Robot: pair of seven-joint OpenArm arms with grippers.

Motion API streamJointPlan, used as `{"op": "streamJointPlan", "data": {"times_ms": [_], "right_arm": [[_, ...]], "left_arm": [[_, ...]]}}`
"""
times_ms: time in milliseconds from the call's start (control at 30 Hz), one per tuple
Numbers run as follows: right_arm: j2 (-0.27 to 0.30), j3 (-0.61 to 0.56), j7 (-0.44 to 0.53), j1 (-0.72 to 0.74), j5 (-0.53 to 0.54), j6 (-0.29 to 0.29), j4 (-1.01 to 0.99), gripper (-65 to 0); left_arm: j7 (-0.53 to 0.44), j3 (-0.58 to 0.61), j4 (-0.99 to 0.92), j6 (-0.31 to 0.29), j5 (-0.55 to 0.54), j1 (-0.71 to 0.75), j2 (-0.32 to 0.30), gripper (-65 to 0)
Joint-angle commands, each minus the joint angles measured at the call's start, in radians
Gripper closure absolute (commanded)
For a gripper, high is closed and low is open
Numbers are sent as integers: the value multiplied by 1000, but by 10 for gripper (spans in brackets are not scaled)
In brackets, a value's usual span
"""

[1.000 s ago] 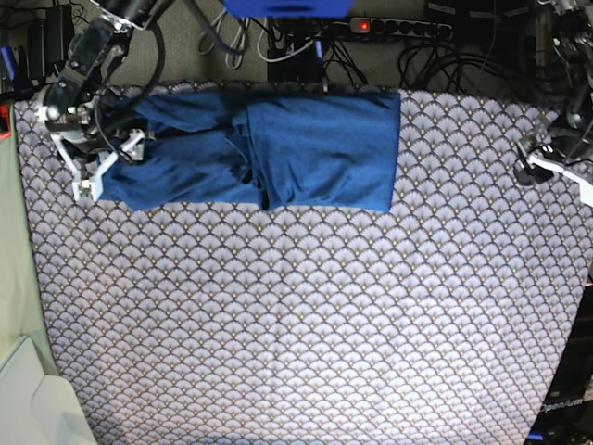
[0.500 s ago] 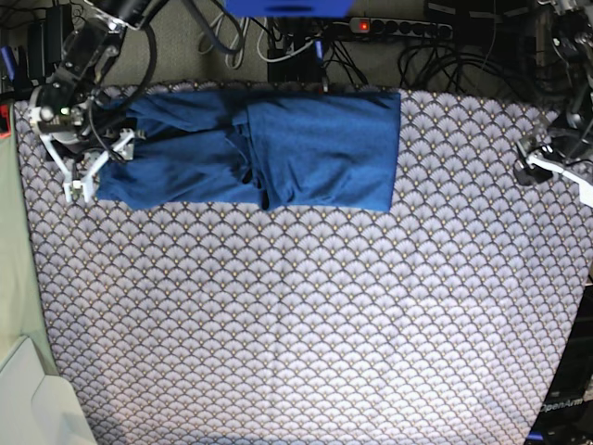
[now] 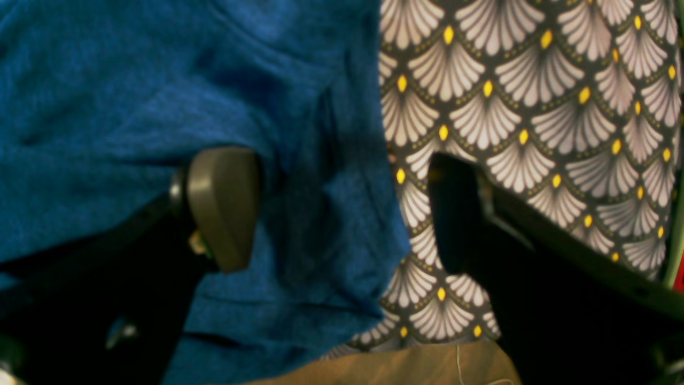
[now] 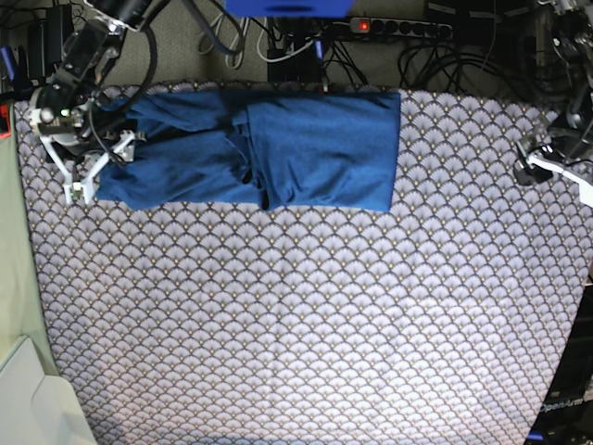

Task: Fold the T-shirt properly
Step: 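Grasp the band's other end with the right gripper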

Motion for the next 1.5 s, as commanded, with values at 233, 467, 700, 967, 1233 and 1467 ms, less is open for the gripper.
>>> {"op": "streamJointPlan", "data": {"times_ms": [233,467,700,967,1233,1467], "right_arm": [[-6,2,11,-5,26,3,12,-484],[-7,-3,9,-36,114,3,12,-484],[-6,0,9,-42,140,3,12,-484],[-10,-5,9,-54,143,3,12,-477],[-12,-6,6,-54,144,3,12,-241],[-10,-8,-80,-37,144,3,26,0]], "left_arm": [[-9,-11,12,-1,-6,-4,-18,-375],[-6,-11,12,-1,-6,-3,-18,-375],[-10,-12,14,-1,-7,16,-18,-375],[-10,-12,15,-1,-7,17,-18,-375],[-10,-12,20,-1,-10,17,-18,-375],[-10,-12,20,-1,-12,17,-18,-375]]}}
